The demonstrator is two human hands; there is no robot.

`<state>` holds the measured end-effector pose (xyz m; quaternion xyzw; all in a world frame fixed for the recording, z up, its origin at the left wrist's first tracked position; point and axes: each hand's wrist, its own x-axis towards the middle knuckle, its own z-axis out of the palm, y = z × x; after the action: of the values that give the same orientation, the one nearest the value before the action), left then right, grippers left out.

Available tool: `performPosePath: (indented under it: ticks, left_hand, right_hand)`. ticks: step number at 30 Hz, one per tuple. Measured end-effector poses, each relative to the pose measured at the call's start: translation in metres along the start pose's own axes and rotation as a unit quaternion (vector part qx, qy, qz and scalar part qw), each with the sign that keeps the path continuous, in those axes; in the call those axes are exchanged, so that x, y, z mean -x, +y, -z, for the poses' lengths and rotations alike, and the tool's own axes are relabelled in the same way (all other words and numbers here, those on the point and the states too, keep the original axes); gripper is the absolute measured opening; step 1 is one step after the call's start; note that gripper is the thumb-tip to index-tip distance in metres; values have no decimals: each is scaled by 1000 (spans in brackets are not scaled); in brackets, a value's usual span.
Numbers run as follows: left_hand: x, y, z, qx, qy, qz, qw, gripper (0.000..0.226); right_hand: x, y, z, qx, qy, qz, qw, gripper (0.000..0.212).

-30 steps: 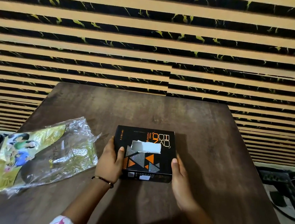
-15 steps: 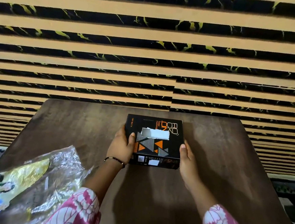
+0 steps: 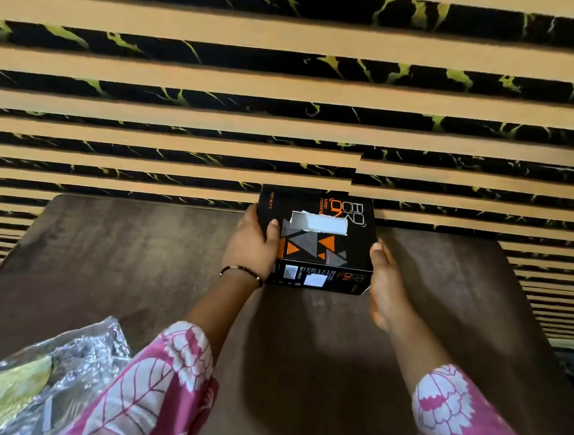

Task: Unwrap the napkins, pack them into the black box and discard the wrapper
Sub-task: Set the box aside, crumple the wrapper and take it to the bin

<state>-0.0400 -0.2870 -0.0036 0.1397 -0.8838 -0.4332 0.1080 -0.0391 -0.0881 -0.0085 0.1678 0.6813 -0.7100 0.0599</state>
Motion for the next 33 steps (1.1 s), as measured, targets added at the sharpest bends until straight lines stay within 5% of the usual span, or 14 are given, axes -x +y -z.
performPosePath:
  ticks: [7, 14, 19, 24, 29, 31, 33]
  left_hand:
    - [-2, 6, -3, -24, 0, 30, 999, 48]
    - [16, 27, 21, -54, -96, 92, 990, 56]
    - [97, 8, 56, -11, -26, 44, 999, 52]
    - [220, -49, 104, 143, 94, 14, 985, 37]
    - [283, -102, 159, -13, 196, 49, 979, 37]
    - [293, -119, 170, -142, 154, 148, 967, 55]
    - [296, -125, 165, -233, 11, 235, 944, 67]
  right_hand:
    - [-10, -18, 0, 38, -26, -18, 999, 40]
    - [19, -42, -2, 94, 0, -79, 993, 36]
    - [96, -25, 13, 95, 85, 20, 992, 33]
    - [196, 49, -11, 150, -85, 50, 984, 33]
    - [248, 93, -43, 240, -236, 77, 939, 40]
    - [259, 95, -53, 260, -278, 86, 921, 38]
    - [262, 96, -58, 270, -297, 74, 913, 35]
